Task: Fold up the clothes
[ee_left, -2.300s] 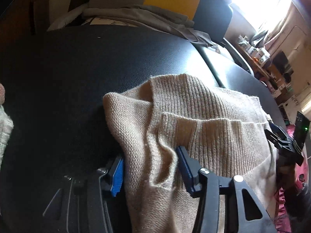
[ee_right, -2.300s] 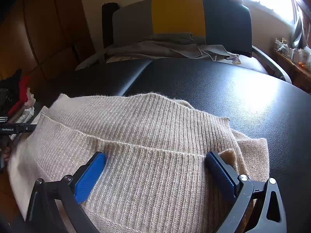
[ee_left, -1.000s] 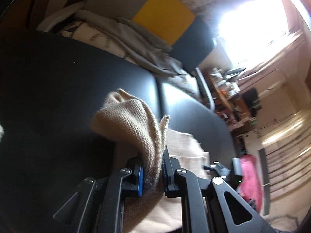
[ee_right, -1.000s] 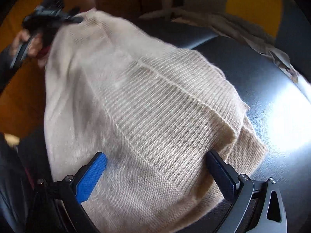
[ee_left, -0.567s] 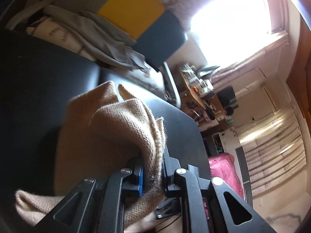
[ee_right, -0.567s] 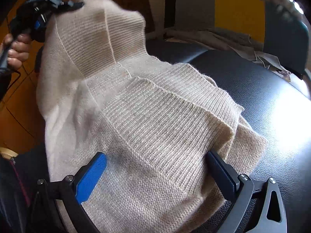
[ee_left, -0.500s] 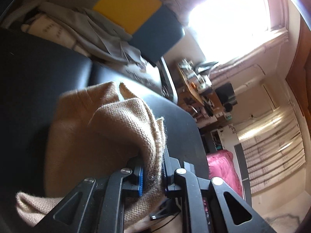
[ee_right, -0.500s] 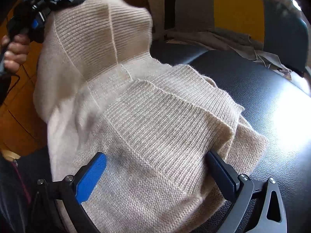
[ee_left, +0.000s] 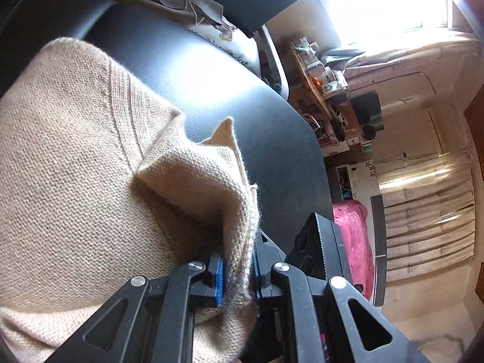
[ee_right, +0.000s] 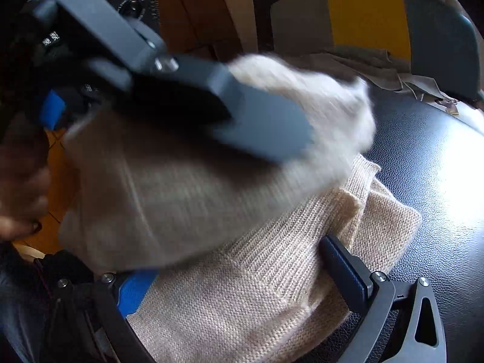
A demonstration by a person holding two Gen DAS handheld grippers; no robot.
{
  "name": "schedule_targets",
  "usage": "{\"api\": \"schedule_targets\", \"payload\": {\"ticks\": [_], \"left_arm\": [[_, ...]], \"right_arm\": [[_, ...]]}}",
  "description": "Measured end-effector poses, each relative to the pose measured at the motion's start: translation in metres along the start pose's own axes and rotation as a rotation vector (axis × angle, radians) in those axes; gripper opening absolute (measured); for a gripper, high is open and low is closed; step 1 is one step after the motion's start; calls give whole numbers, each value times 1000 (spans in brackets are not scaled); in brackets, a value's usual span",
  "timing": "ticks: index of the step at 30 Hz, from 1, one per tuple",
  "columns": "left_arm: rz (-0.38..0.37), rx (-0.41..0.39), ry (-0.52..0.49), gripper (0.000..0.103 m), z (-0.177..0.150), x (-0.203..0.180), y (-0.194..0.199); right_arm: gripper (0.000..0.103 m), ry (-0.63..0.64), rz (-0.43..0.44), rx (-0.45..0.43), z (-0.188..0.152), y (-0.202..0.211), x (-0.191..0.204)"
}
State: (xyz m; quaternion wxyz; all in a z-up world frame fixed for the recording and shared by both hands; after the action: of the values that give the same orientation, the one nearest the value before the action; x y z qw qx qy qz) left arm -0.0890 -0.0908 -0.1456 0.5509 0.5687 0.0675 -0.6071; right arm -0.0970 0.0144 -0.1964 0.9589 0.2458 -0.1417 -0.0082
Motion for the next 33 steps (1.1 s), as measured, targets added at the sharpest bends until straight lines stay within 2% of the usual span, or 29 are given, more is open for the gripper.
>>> {"api": "schedule_targets", "payload": {"ticks": [6, 9, 14, 17, 20, 21, 24, 26, 29, 30, 31, 33], "left_arm": [[36, 57, 24, 14, -10, 13, -19], [28, 73, 75, 16, -14, 16, -21], [-2, 94, 67, 21, -21, -1, -9], [-105, 130, 57, 22, -25, -36, 2], [-196, 138, -9, 22, -26, -67, 23], [-231, 122, -40, 22, -21, -74, 37], [-251, 14, -110, 23, 5, -68, 79], [-216, -72, -135, 24, 23, -47, 107], [-70, -216, -157, 24, 37, 15, 155], [-10, -244, -145, 25, 35, 41, 168], [19, -254, -134, 25, 31, 59, 175], [45, -250, -116, 25, 15, 86, 184]], "right_arm": [[103, 29, -30, 12, -2, 4, 6], [103, 112, -99, 67, -11, 18, 13], [103, 36, -168, 42, -32, 64, 22], [103, -14, -209, 24, -44, 92, 26], [103, -65, -249, 7, -56, 121, 31], [103, -82, -263, 1, -61, 130, 32], [103, -99, -277, -3, -67, 151, 45], [103, -98, -250, -14, -63, 159, 58], [103, -88, -191, -30, -49, 160, 79], [103, -77, -157, -34, -37, 152, 86], [103, -55, -120, -26, -26, 142, 92], [103, -8, -44, -6, -4, 123, 103]]}}
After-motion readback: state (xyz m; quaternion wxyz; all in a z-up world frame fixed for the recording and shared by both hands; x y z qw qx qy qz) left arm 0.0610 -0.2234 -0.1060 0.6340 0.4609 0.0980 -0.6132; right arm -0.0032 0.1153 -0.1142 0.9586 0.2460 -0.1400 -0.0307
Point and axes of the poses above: each gripper's, at about its wrist camera, not at the fingertips, and y roughly against the way its jaws point, x to its left, z to its top, the point moved 8 cm from there along -y, roughly the way its jaws point, and after that the axes turned 15 degrees about -x, right-handed, at the moved point
